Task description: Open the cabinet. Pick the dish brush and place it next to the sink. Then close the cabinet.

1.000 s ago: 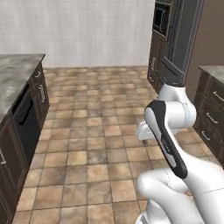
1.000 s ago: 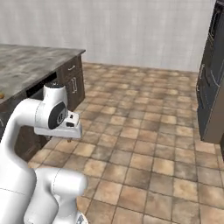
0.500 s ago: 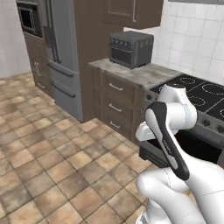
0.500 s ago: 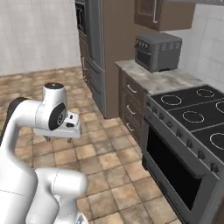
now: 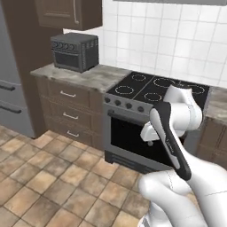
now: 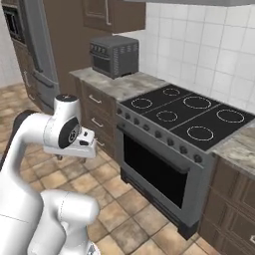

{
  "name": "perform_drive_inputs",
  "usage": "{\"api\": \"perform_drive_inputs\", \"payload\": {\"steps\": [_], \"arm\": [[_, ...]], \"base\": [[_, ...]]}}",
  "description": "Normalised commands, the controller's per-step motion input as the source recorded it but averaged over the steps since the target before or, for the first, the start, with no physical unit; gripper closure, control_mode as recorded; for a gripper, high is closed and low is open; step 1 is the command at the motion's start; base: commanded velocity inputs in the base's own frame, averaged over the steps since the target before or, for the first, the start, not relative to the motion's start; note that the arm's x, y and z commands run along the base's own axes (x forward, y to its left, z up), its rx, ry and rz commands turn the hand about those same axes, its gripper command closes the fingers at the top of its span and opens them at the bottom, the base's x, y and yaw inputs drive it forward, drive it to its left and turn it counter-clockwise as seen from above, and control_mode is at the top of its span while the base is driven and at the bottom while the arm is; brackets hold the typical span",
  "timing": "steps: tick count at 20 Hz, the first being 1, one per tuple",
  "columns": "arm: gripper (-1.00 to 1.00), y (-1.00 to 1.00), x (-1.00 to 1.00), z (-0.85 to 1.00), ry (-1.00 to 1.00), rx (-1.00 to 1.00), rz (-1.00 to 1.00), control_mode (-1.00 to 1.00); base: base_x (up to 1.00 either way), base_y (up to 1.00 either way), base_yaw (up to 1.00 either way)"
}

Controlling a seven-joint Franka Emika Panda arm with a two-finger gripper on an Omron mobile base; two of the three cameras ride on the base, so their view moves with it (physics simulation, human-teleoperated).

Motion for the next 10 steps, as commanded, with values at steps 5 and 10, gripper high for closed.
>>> {"api": "perform_drive_inputs", "payload": {"steps": [5, 10], "arm": [[-1.0, 0.0, 0.0, 0.0, 0.0, 0.0, 0.0, 1.0], [-1.0, 0.0, 0.0, 0.0, 0.0, 0.0, 0.0, 1.0]], "base": [[-0.03, 0.05, -0.41], [0.01, -0.3, -0.89]]}}
